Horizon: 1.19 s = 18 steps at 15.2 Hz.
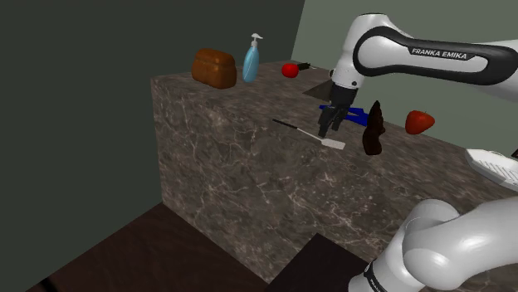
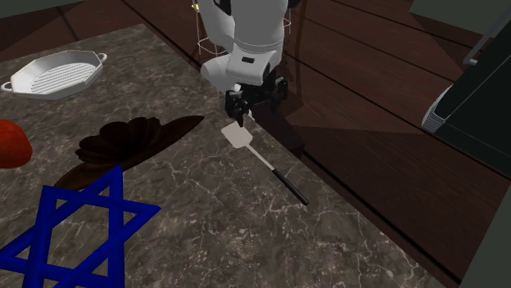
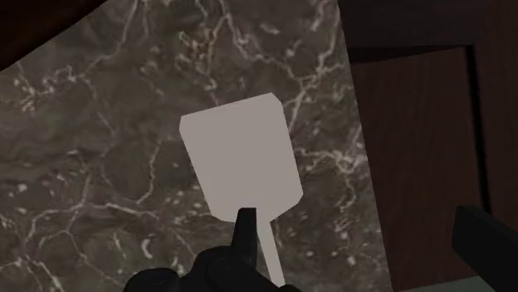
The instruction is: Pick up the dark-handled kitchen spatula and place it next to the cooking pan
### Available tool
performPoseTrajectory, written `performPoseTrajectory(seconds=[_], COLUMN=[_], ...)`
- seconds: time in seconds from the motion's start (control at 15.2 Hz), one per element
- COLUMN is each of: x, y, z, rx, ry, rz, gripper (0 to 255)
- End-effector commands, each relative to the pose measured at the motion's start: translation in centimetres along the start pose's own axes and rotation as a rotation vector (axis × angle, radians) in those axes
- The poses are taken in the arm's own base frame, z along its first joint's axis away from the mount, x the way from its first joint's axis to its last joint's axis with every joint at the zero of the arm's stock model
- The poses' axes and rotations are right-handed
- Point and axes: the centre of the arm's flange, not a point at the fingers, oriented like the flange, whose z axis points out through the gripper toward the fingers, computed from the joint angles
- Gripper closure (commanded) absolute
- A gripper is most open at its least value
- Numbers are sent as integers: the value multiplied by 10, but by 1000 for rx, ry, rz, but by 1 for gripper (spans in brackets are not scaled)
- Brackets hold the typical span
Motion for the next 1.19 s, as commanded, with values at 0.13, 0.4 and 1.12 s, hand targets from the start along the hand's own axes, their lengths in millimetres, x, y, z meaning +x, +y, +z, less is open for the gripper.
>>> performPoseTrajectory(seconds=[0.13, 0.4, 1.12], x=[40, 77, 80], y=[19, 30, 30], z=[1, 0, 40], rx=[3, 7, 7], ry=[49, 88, 88], rz=[-122, -218, -218], gripper=[0, 0, 0])
